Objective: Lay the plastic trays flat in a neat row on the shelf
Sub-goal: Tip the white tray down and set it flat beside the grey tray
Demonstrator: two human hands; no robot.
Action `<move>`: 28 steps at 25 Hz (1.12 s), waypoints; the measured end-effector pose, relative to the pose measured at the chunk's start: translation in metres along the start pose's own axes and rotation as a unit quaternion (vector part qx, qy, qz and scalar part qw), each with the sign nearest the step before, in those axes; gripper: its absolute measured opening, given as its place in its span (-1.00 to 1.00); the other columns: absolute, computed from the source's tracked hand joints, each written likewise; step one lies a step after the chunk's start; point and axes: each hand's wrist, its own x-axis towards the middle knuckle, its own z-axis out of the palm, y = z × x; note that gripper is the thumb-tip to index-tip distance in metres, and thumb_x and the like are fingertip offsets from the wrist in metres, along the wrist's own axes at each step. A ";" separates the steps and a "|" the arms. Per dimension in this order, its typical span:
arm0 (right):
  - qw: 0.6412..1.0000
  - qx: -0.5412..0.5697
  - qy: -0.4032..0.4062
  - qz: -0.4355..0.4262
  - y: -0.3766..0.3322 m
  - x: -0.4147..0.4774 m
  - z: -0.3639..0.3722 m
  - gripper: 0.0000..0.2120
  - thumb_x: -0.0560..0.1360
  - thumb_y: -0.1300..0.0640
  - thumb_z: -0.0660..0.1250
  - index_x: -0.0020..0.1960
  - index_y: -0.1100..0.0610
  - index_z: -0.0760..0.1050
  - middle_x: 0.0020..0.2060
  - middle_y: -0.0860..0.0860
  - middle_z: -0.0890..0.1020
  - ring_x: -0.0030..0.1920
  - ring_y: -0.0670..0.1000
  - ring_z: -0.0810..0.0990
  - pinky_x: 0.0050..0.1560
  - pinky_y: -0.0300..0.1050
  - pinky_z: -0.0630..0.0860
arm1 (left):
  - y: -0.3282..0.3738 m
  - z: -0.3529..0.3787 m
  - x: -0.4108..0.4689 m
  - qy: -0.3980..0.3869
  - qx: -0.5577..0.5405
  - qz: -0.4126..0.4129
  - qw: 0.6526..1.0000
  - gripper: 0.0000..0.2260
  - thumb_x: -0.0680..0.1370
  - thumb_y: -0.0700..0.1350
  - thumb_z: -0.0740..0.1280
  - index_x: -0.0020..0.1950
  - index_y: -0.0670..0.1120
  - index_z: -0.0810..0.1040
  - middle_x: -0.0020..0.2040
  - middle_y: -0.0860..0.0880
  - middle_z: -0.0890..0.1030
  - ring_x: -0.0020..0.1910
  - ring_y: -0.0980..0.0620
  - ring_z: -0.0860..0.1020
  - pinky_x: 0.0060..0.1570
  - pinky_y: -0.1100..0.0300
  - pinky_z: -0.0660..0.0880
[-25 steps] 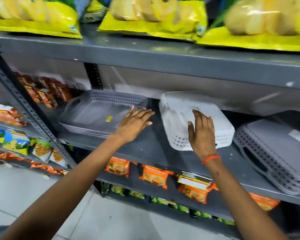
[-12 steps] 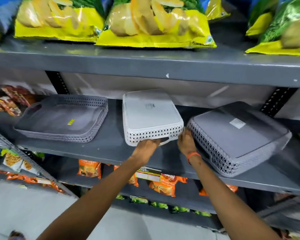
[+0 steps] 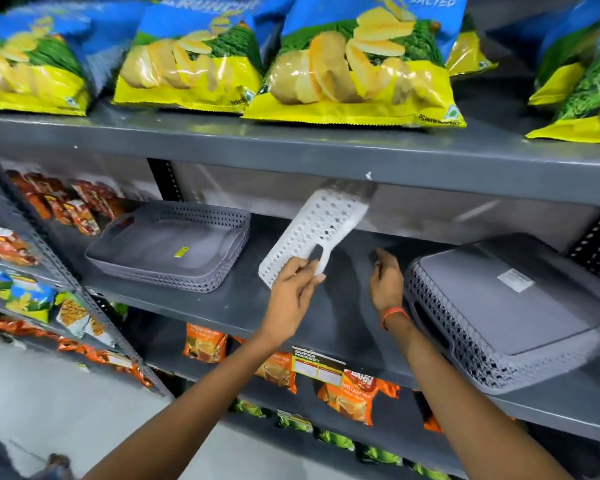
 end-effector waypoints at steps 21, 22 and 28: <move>0.876 -0.337 -0.204 -0.277 0.012 0.004 0.015 -0.76 0.24 0.41 0.44 -0.11 0.23 0.58 -0.22 0.19 0.70 -0.13 0.20 0.67 -0.18 -0.10 0.63 | -0.114 -0.001 0.084 0.044 -0.005 -0.343 0.938 -0.81 0.56 -0.35 0.18 0.09 -0.33 0.54 0.04 -0.31 0.64 0.04 -0.17 0.62 -0.04 0.00 0.49; 0.879 -0.327 -0.209 -0.277 0.006 0.005 0.016 -0.74 0.26 0.45 0.41 -0.08 0.25 0.58 -0.18 0.22 0.69 -0.08 0.21 0.66 -0.14 -0.08 0.63 | -0.109 0.003 0.084 -0.011 0.070 -0.345 0.936 -0.73 0.57 -0.30 0.18 0.24 -0.37 0.42 0.25 -0.36 0.51 0.24 -0.26 0.49 0.16 -0.03 0.44; 0.879 -0.316 -0.236 -0.266 -0.005 0.013 0.021 -0.71 0.45 0.39 0.25 0.15 0.30 0.50 0.07 0.28 0.63 0.15 0.23 0.54 0.20 0.00 0.48 | -0.064 0.021 0.043 -0.289 0.251 -0.091 0.919 -0.64 0.56 -0.17 0.24 0.36 -0.09 0.40 0.40 -0.21 0.43 0.40 -0.18 0.36 0.40 -0.02 0.27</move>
